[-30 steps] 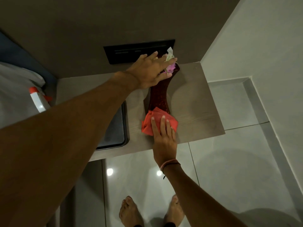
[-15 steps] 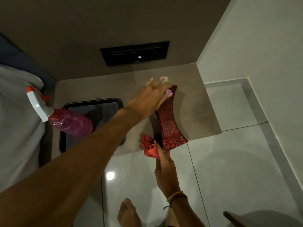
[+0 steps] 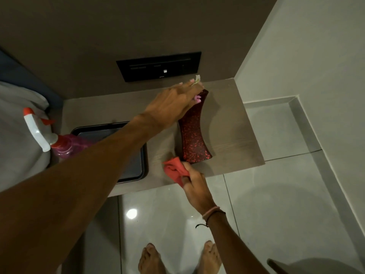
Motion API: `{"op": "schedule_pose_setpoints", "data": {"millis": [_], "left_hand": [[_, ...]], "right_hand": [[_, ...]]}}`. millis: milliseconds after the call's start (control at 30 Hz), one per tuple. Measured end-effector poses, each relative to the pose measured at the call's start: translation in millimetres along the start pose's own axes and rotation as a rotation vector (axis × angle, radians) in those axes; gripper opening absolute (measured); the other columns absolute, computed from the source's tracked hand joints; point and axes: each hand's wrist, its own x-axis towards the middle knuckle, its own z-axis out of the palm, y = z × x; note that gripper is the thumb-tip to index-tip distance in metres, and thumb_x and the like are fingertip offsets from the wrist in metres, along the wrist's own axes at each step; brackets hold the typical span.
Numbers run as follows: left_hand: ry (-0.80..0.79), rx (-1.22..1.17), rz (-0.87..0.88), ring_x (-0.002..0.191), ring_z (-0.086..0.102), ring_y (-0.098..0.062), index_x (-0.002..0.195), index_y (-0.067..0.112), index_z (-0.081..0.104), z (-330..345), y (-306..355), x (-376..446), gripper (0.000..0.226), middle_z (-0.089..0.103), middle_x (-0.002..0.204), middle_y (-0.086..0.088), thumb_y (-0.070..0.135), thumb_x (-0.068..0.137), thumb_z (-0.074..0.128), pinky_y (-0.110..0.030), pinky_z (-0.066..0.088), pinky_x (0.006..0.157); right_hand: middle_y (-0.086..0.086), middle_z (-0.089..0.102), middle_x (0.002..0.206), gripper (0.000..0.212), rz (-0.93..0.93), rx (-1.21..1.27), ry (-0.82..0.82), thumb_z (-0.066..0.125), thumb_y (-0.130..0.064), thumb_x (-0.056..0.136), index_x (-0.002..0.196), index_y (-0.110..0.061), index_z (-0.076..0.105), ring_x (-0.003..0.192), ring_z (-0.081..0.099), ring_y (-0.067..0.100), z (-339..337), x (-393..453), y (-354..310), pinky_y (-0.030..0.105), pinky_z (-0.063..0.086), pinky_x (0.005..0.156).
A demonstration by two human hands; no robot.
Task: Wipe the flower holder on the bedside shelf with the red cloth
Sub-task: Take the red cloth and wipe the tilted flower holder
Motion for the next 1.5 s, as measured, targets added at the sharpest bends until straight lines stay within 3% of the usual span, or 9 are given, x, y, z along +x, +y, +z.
{"op": "schedule_pose_setpoints", "data": {"millis": [167,367,533,700,900,1100,1300,1400,1500], "left_hand": [[0.003,0.035,0.023,0.141,0.045,-0.04,0.152,0.017,0.038,-1.6,-5.7,5.0,0.05,0.036,0.161,-0.018,0.029,0.104,0.043,-0.047,0.046,0.108],[0.107,0.133,0.146,0.152,0.032,-0.027,0.153,0.007,0.037,-2.1,-9.8,7.0,0.049,0.037,0.161,-0.016,0.02,0.106,0.041,-0.038,0.025,0.125],[0.198,0.259,0.246,0.146,0.041,-0.033,0.147,0.002,0.046,1.0,-0.3,-0.9,0.045,0.047,0.155,-0.018,0.015,0.104,0.042,-0.046,0.035,0.123],[0.372,0.414,0.374,0.136,0.055,-0.03,0.138,0.007,0.059,20.5,11.7,-22.7,0.039,0.062,0.143,-0.013,0.018,0.101,0.055,-0.046,0.05,0.11],[0.237,0.41,0.382,0.149,0.036,-0.031,0.153,0.011,0.039,39.1,24.6,-48.7,0.052,0.042,0.159,-0.014,0.013,0.101,0.029,-0.049,0.034,0.122],[0.413,0.053,0.024,0.153,0.029,-0.027,0.156,0.02,0.033,31.4,29.1,-87.9,0.062,0.031,0.165,-0.014,0.047,0.101,0.045,-0.048,0.029,0.124],[0.352,-1.151,-1.02,0.123,0.063,-0.022,0.134,0.022,0.058,41.7,-8.4,-193.9,0.056,0.066,0.135,-0.004,0.06,0.093,0.054,-0.048,0.05,0.11],[0.295,-1.52,-1.131,0.104,0.072,-0.023,0.12,0.016,0.067,58.9,-31.5,-209.2,0.041,0.074,0.12,-0.01,0.045,0.092,0.064,-0.045,0.06,0.094],[0.384,-1.374,-1.125,0.093,0.069,-0.016,0.13,0.009,0.058,69.4,-42.8,-195.9,0.036,0.069,0.126,-0.015,0.018,0.096,0.063,-0.028,0.059,0.078]], "right_hand": [[-0.022,0.066,0.113,0.053,0.203,0.373,0.213,0.052,0.008,0.092,0.118,-0.037,0.063,0.105,0.062,-0.004,-12.1,1.2,-1.1,0.008,0.046,0.086],[0.004,0.063,0.136,0.051,0.358,0.636,0.263,0.057,0.0,0.092,0.138,-0.022,0.06,0.124,0.059,0.026,-10.3,16.9,-9.3,0.037,0.049,0.103],[0.013,0.073,0.123,0.044,0.417,0.876,0.309,0.057,0.007,0.085,0.109,-0.026,0.074,0.112,0.067,0.035,-14.2,11.9,-10.3,0.048,0.054,0.098],[0.022,0.071,0.125,0.051,0.493,1.093,0.264,0.059,0.0,0.081,0.131,-0.006,0.063,0.103,0.07,0.036,-23.9,-8.3,-5.8,0.047,0.058,0.089],[0.018,0.071,0.13,0.057,0.532,1.161,0.196,0.064,-0.011,0.076,0.134,-0.011,0.062,0.116,0.067,0.039,-25.9,-26.8,-0.2,0.052,0.056,0.089],[0.012,0.077,0.118,0.048,0.538,1.128,0.105,0.065,-0.013,0.076,0.124,-0.016,0.068,0.1,0.076,0.031,-6.0,-30.0,-11.1,0.049,0.058,0.082],[0.015,0.075,0.122,0.044,0.489,1.063,-0.064,0.061,-0.015,0.082,0.126,-0.011,0.067,0.1,0.074,0.03,36.6,6.0,-67.3,0.047,0.057,0.09],[0.02,0.069,0.125,0.041,0.423,0.9,-0.032,0.057,-0.003,0.092,0.133,-0.004,0.06,0.109,0.064,0.036,71.0,37.9,-85.7,0.046,0.053,0.095],[0.018,0.068,0.116,0.035,0.334,0.595,0.036,0.058,0.0,0.095,0.13,-0.003,0.061,0.103,0.063,0.031,81.2,65.5,-87.5,0.042,0.054,0.089]]}}
